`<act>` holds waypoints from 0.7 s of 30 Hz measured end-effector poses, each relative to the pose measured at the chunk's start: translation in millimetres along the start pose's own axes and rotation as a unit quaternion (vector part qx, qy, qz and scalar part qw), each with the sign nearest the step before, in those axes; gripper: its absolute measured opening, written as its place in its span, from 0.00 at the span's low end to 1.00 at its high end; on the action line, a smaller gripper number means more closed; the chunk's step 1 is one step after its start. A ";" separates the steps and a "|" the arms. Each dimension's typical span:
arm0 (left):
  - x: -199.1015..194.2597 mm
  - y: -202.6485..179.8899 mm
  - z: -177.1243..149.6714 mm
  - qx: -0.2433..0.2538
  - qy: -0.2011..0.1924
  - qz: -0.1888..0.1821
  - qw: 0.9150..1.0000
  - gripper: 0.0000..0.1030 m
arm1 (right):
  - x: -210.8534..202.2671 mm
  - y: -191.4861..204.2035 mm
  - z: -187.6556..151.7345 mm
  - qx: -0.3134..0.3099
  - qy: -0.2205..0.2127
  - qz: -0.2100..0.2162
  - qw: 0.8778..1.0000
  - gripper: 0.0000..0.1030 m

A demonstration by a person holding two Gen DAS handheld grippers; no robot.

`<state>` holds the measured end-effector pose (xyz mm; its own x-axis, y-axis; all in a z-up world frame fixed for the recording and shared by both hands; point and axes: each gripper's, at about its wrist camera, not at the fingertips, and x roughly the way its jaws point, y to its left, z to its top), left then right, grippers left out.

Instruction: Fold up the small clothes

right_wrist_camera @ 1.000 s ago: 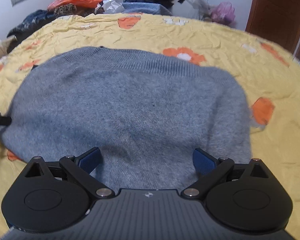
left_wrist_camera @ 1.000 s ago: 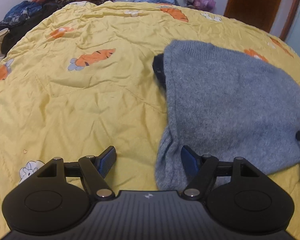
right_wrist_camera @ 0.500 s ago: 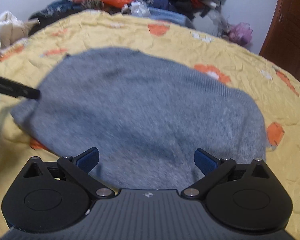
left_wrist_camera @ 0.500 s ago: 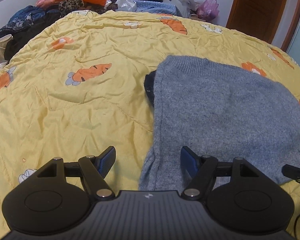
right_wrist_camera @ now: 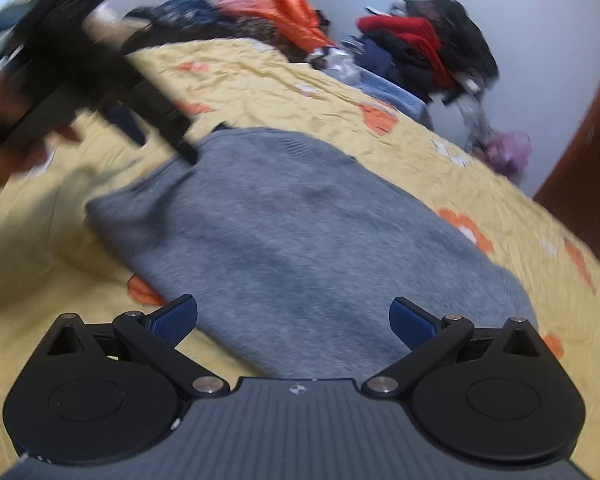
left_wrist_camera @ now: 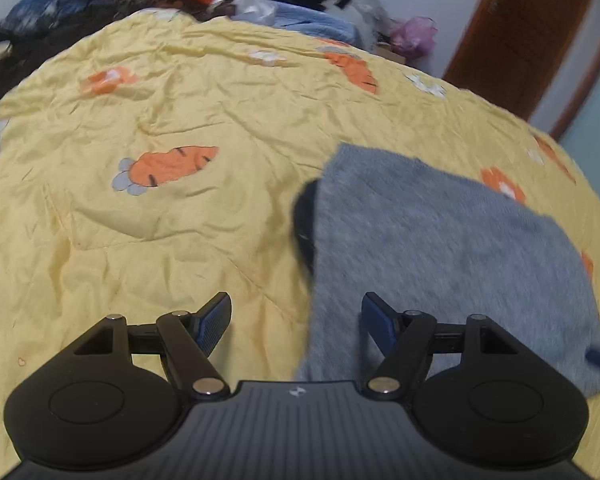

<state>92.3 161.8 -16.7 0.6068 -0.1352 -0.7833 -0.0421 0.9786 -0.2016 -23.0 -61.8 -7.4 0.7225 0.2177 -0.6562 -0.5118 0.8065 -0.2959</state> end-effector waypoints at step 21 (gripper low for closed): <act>12.7 -14.7 7.7 0.016 0.004 0.044 0.999 0.75 | 2.4 36.2 -4.7 -0.069 -0.003 -0.019 0.997 0.99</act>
<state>106.7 146.8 -19.1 0.5955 -0.0493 -0.8018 -0.0701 0.9911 -0.1130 -42.0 -34.7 -23.0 0.7448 0.1922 -0.6390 -0.5434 0.7306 -0.4136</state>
